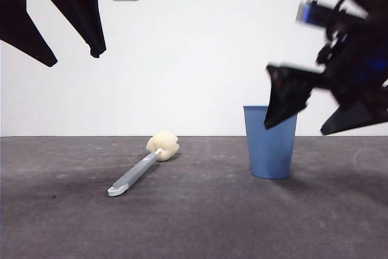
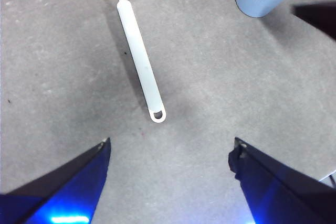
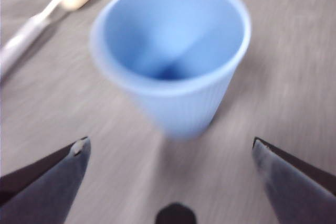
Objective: Pick up the cup brush,pick up the cup,insert the brush into the cup,clean the cup,put the cup brush back,put the cup back to the fixed position on the table
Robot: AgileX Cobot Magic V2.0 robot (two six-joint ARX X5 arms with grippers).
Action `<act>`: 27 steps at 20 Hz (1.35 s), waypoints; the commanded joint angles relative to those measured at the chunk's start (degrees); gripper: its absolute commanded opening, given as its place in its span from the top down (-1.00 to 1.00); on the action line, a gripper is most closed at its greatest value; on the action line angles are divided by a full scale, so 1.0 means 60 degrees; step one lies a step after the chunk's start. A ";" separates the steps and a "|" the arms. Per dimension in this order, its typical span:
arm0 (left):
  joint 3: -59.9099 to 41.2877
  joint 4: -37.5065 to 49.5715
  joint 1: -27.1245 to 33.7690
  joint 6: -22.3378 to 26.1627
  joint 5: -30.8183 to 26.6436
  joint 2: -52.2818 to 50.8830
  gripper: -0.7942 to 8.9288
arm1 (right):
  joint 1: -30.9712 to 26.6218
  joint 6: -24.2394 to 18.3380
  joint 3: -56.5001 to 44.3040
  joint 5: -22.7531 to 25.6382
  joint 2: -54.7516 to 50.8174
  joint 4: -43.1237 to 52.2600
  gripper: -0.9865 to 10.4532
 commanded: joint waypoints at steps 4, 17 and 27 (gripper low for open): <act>-0.0062 0.0018 -0.0025 0.0867 0.0004 0.0011 0.05 | 0.1035 0.1056 0.0011 -0.0044 -0.3366 -0.2943 -0.05; -0.0062 0.0011 -0.0025 0.0929 0.0492 0.0011 0.84 | 0.1519 0.1333 0.0998 -0.1483 -0.5486 -0.6655 0.85; -0.0062 0.0022 -0.0025 0.0925 0.0488 0.0011 0.84 | 0.1512 0.1395 0.0994 -0.1435 -0.5493 -0.6666 0.82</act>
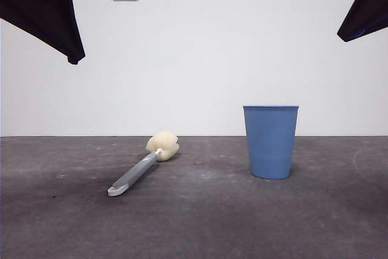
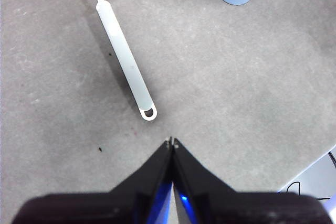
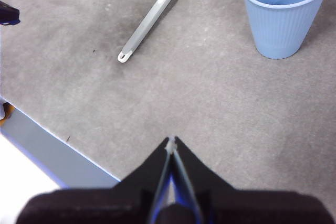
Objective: Pick up the cup brush,pick up the cup,insert the brush into the cup,clean the cup,put the cup brush back,put the cup back to the fixed position on the table
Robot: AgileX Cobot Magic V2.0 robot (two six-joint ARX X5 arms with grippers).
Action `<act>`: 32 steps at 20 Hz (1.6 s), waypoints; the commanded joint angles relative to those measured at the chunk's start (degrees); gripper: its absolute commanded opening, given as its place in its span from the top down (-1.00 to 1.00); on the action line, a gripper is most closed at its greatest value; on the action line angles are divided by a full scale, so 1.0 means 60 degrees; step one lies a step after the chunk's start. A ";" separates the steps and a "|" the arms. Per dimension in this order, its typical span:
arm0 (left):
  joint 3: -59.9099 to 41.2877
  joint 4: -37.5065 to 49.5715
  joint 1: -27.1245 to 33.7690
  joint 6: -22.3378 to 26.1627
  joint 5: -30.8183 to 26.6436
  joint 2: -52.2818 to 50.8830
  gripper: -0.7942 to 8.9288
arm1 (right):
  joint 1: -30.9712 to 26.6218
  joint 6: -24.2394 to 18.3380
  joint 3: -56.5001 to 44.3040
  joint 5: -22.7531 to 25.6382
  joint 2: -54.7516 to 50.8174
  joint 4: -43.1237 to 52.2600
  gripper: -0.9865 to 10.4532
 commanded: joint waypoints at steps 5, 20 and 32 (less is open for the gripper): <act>-0.0062 0.0200 0.0171 0.0725 -0.0492 -0.0390 0.84 | 0.0011 0.0091 0.0025 0.0033 -0.0015 0.0036 0.82; -0.6524 0.8932 0.5756 0.1818 -0.0474 -0.7027 0.84 | 0.0007 0.0091 0.0025 0.0036 -0.0015 0.0036 0.82; -0.8695 0.5807 0.6065 0.0994 -0.0423 -0.9395 0.84 | 0.0007 0.0091 0.0022 0.0036 -0.0015 0.0040 0.82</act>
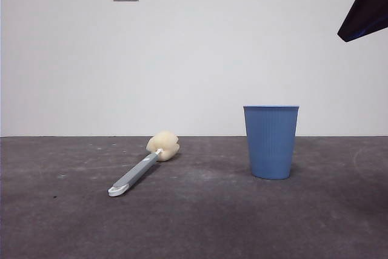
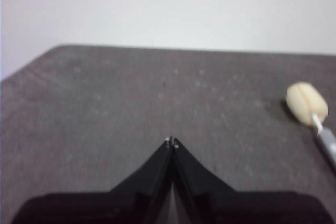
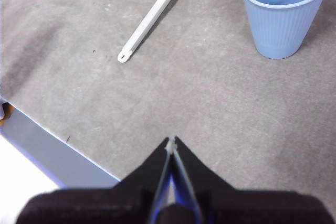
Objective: Pick up the cup brush,pick up the cup,insert the brush into the cup,clean the cup,put the cup brush back,put the cup back to the fixed position on the table
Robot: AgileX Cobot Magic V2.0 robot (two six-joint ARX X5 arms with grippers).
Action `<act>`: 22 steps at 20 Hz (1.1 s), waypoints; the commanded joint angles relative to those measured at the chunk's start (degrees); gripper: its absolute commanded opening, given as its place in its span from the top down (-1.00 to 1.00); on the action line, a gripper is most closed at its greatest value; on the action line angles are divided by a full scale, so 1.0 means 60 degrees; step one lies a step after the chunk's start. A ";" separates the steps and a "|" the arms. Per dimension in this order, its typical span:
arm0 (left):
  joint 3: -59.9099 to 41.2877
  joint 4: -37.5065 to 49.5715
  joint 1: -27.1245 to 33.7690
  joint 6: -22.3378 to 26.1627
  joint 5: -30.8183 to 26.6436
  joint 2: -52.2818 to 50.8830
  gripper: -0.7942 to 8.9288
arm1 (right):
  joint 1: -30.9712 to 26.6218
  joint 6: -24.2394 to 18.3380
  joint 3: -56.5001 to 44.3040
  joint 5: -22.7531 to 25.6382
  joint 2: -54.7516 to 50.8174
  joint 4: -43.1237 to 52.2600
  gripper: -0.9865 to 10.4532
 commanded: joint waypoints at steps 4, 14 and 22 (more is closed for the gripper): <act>-0.0120 -0.1355 0.0080 -0.0262 0.0193 -0.0623 0.84 | 0.0011 0.0091 0.0022 0.0025 -0.0015 0.0044 0.82; -0.0120 -0.1341 0.0113 -0.0302 0.0514 -0.0918 0.84 | 0.0011 0.0091 0.0022 0.0029 -0.0015 0.0044 0.82; -0.0120 -0.1344 0.0113 -0.0302 0.0514 -0.0918 0.84 | 0.0011 0.0091 0.0025 0.0029 -0.0015 0.0044 0.82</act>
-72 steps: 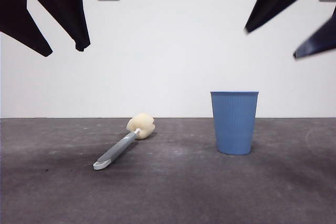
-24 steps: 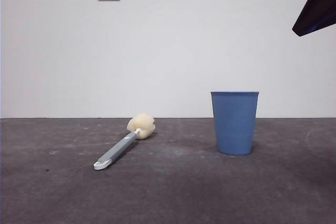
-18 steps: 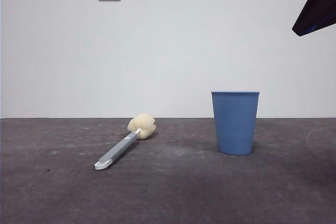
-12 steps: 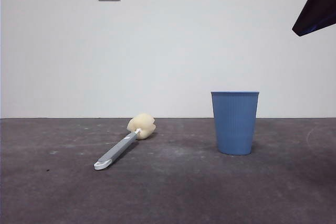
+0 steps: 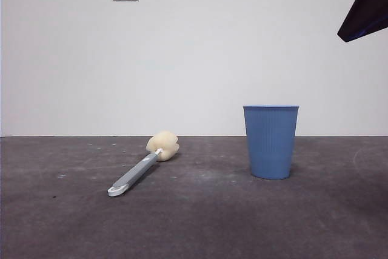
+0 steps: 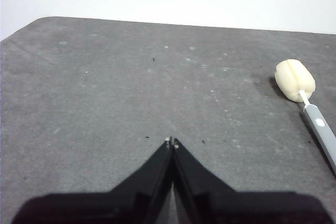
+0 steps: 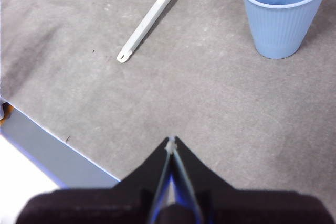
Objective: Pick up the cup brush,pick up the cup,insert the brush into the cup,clean the cup,put the cup brush back,put the cup back to the fixed position on the table
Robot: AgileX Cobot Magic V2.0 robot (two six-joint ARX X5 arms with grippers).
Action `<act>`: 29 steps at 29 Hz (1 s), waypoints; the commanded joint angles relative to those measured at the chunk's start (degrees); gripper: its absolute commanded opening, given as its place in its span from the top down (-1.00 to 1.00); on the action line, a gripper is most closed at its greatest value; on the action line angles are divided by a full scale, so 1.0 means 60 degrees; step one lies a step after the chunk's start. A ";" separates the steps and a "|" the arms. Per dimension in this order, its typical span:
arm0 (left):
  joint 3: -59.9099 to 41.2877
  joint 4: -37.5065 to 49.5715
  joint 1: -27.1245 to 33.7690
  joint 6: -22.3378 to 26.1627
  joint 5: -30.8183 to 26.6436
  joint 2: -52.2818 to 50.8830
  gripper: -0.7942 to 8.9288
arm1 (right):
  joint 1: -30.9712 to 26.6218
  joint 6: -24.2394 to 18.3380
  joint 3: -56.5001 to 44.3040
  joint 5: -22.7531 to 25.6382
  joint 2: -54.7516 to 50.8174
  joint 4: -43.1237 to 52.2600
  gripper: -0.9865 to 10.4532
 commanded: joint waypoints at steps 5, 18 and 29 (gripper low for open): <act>-0.0124 0.0047 0.0033 -0.0062 0.0018 -0.0015 0.84 | -0.0750 -0.1137 -0.0011 0.0896 -0.0674 0.0565 0.82; -0.0124 0.0047 0.0033 -0.0062 0.0015 -0.0015 0.84 | -0.5614 -0.1967 -0.3829 0.0747 -0.5249 0.4572 0.82; -0.0124 0.0047 0.0033 -0.0062 0.0015 -0.0015 0.84 | -0.5741 -0.0707 -0.6047 0.0776 -0.6790 0.4801 0.82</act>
